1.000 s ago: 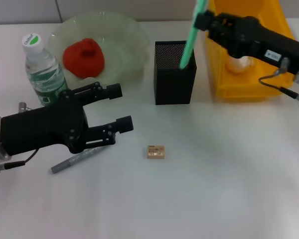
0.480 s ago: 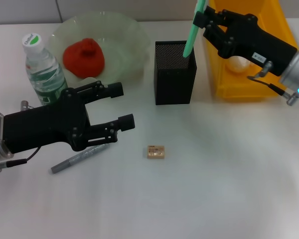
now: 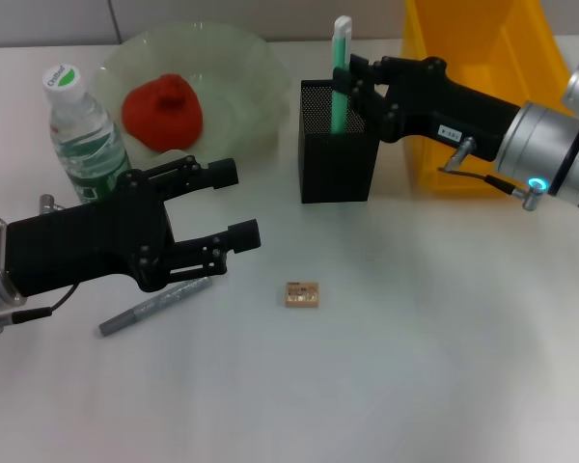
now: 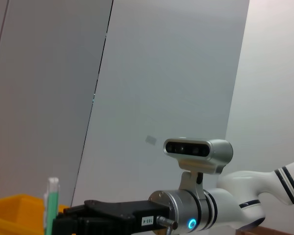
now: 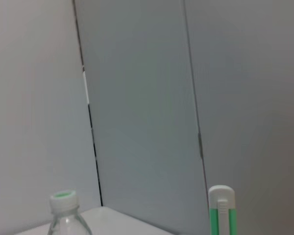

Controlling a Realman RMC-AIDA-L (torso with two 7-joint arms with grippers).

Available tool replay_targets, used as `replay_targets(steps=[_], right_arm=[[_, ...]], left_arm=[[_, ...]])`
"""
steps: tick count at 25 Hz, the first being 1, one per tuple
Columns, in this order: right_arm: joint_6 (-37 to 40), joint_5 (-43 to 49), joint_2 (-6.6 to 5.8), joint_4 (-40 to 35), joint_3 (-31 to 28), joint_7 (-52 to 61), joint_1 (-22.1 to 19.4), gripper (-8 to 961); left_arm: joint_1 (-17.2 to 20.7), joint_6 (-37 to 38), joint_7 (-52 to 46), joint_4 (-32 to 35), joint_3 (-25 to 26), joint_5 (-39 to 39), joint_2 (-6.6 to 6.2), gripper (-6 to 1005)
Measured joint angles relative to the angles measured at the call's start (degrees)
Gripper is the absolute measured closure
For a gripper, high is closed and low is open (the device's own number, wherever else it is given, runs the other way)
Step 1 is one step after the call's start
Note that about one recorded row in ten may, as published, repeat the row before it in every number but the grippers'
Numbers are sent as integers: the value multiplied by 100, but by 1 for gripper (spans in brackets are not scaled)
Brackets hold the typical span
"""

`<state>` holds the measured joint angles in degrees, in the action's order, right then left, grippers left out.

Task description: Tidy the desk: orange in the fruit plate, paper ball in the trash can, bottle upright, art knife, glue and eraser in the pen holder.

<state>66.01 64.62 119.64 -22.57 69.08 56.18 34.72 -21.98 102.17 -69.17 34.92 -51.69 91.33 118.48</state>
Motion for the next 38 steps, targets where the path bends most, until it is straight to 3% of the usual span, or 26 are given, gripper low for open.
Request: replay_targets(steps=[12, 20, 27, 32, 38], right_arm=[[28, -64, 0, 28, -42, 24, -49, 575], [1458, -642, -27, 29, -13, 41, -519, 560], [3001, 312, -36, -15, 26, -87, -874, 552], [3243, 999, -32, 26, 34, -55, -861, 547], [3249, 1113, -51, -39, 25, 139, -873, 540]], left_arm=[[6, -5, 0, -3, -43, -29, 0, 222], [56, 63, 0, -3, -3, -38, -1, 222], [46, 95, -42, 18, 76, -44, -12, 222], [8, 106, -64, 59, 91, -46, -24, 222], [2, 201, -133, 134, 217, -46, -35, 222]])
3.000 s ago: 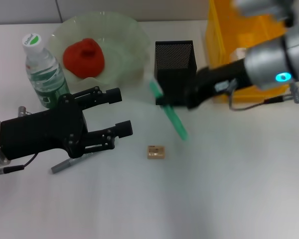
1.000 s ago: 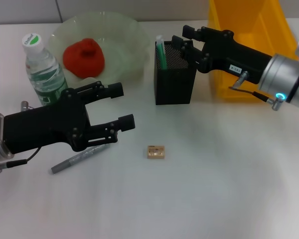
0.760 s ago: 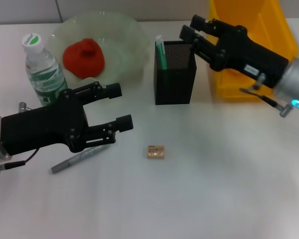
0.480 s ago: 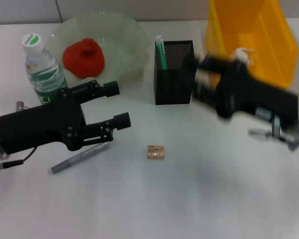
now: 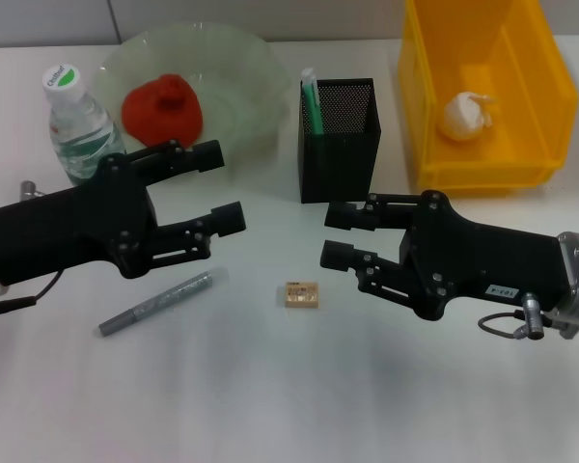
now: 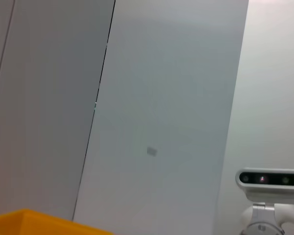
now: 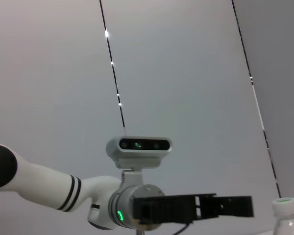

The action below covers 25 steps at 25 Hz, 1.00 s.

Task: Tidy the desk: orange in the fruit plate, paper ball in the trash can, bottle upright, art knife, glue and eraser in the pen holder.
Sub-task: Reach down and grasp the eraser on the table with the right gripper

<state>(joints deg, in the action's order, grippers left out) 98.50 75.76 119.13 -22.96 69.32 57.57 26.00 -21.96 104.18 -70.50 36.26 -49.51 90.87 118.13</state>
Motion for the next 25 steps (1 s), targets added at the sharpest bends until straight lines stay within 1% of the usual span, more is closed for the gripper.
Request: replay_targets(steps=[10, 15, 18, 20, 21, 22, 23, 25], right_arm=[[-258, -25, 7, -130, -138, -141, -100, 518], [-383, -32, 10, -130, -251, 58, -90, 459], [-367, -34, 18, -135, -280, 85, -96, 461], [-350, -32, 17, -196, -289, 314, -83, 462], [-350, 65, -3, -506, -282, 911, -52, 463], [-350, 65, -3, -506, -282, 911, -52, 463], [-360, 185, -14, -748, -283, 1284, -41, 464], [-431, 612, -24, -1447, -292, 2035, -37, 465]], left_arm=[[170, 68, -8, -10, 74, 1, -18, 222], [222, 73, -8, -20, 74, 1, -18, 222], [228, 78, -8, -19, 74, 2, -18, 222], [228, 78, -8, -11, 74, 3, -18, 222], [228, 78, -8, -6, 74, 4, -18, 222], [228, 78, -8, -3, 74, 6, -18, 222], [227, 78, -8, -1, 74, 6, -19, 222], [220, 78, -8, 1, 74, 14, -19, 222]])
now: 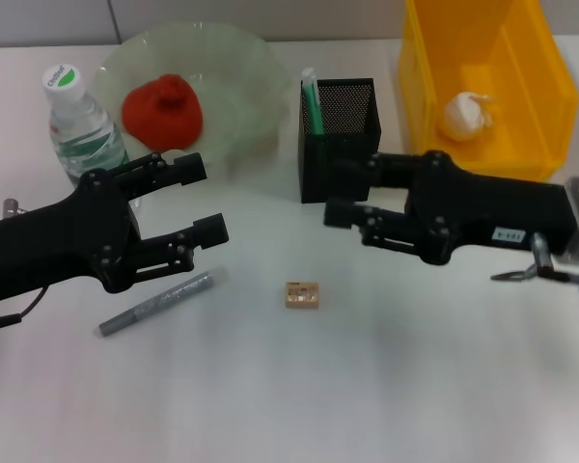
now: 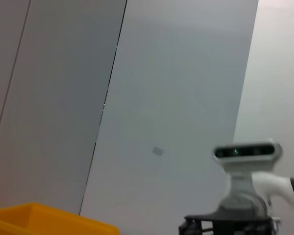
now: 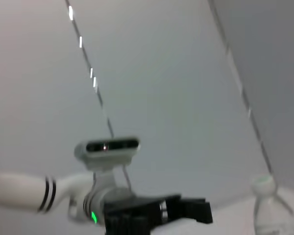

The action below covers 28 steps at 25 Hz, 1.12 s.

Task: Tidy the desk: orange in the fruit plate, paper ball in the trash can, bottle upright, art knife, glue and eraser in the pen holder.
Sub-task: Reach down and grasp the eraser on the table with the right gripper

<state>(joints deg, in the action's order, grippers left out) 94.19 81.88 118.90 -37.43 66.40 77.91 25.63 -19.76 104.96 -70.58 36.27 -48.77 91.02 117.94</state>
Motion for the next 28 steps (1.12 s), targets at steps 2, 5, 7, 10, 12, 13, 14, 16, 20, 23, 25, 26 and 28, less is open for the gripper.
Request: replay_targets(steps=[2, 5, 7, 10, 12, 13, 14, 16, 20, 23, 25, 26, 28], right_arm=[[-165, 618, 4, -976, -17, 938, 16, 466], [-316, 1872, 8, -2313, -20, 2605, 276, 467], [-194, 2747, -9, -2902, -18, 3649, 661, 467], [212, 3861, -69, -3227, -7, 4671, 1401, 467], [480, 4438, -97, -3228, 21, 5093, 1852, 467], [592, 4772, -98, -3189, 47, 5273, 2123, 467], [685, 5083, -81, -3150, 78, 5400, 2334, 467], [723, 5709, -5, -3096, 237, 5577, 2661, 467], [589, 6251, 60, -2994, 966, 5836, 3026, 468], [359, 6241, 76, -2870, 1484, 5942, 3124, 468], [172, 6161, 89, -2758, 1760, 5971, 3135, 468], [82, 6089, 92, -2701, 1884, 5976, 3138, 468], [-96, 5906, 98, -2557, 2153, 5976, 3140, 468]], left_arm=[[-11, 0, 0, -12, -1, 21, 1, 222], [-19, -1, 0, -31, 0, 29, 4, 222], [-14, -1, 0, -41, -9, 30, 12, 222], [1, 23, 0, -51, -30, 32, 18, 222], [6, 32, 0, -55, -33, 35, 22, 222], [12, 34, 0, -55, -34, 37, 27, 222], [19, 40, 0, -56, -33, 38, 30, 222], [29, 53, 0, -61, -35, 39, 34, 222], [61, 61, 0, -67, -43, 40, 36, 222], [67, 67, 0, -68, -44, 39, 36, 222], [68, 69, 0, -68, -45, 39, 36, 222], [69, 69, 0, -68, -45, 39, 36, 222], [69, 69, 0, -68, -45, 39, 36, 222]])
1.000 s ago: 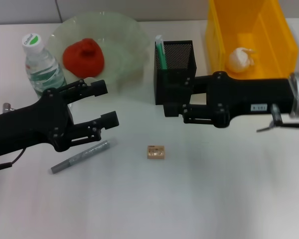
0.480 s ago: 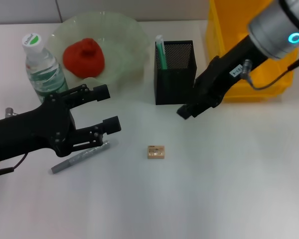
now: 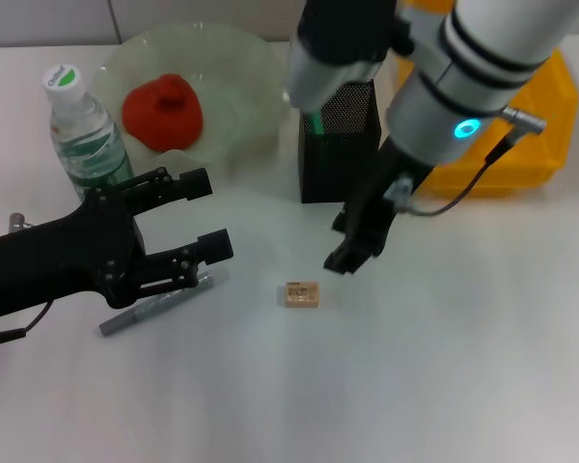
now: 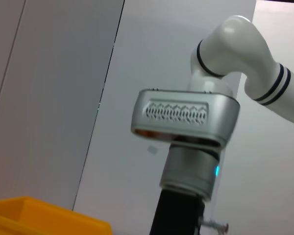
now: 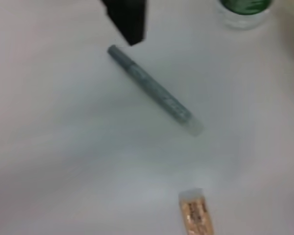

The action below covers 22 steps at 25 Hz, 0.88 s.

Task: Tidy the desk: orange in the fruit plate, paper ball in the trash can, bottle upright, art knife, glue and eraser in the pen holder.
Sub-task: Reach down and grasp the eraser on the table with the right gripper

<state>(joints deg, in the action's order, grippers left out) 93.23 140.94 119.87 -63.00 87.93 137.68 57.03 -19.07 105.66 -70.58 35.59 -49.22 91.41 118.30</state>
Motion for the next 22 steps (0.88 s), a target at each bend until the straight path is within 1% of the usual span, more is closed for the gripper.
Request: replay_targets(steps=[5, 13, 17, 22], right_arm=[[-520, -223, 1, 275, 545, 0, -41, 468], [-1262, -596, 1, 872, 1073, -9, -6, 467], [-1334, -674, 1, 936, 1143, -18, 5, 468], [-1539, -795, 1, 994, 1365, -26, -15, 467]], left_arm=[[0, 0, 0, 0, 0, -1, 0, 222], [-46, -2, 0, 0, 0, -1, -1, 222], [-52, -2, 0, 0, 0, -1, 0, 222], [-39, -18, 0, 0, 0, -1, -1, 222]])
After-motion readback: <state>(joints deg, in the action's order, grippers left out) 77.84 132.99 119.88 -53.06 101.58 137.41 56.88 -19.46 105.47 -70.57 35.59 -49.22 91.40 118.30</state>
